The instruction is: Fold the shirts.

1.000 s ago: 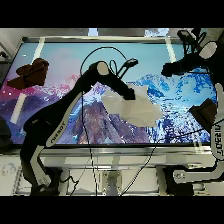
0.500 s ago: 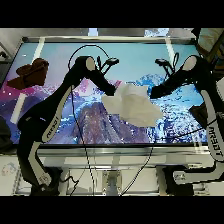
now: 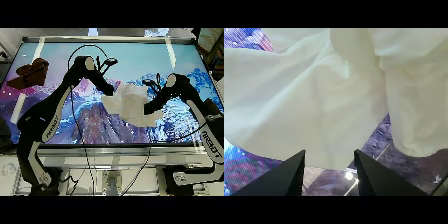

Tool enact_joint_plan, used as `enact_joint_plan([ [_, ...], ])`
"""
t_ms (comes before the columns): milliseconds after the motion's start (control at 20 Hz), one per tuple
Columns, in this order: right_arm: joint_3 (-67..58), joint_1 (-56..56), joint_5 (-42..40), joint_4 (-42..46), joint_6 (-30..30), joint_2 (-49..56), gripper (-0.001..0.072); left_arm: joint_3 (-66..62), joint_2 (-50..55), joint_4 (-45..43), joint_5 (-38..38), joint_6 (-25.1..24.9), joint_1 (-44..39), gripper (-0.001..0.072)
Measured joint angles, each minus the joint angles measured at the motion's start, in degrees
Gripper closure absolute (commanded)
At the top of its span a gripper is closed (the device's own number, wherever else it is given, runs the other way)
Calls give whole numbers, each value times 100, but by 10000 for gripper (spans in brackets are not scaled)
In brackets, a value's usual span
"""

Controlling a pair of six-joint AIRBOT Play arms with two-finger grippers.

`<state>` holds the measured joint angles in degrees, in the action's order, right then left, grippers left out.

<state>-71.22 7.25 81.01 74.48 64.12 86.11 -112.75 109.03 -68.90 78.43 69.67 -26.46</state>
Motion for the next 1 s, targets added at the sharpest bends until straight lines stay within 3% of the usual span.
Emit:
enact_joint_plan([
  [450,756,31,-1016,-542,-9,0,242,9,57,-7,-11,35,0,339],
  [750,815,168,-446,-927,-11,0,241,66,94,-9,-11,85,0,339],
  [1000,822,673,-407,-658,15,0,242,72,96,-7,-13,105,2,339],
])
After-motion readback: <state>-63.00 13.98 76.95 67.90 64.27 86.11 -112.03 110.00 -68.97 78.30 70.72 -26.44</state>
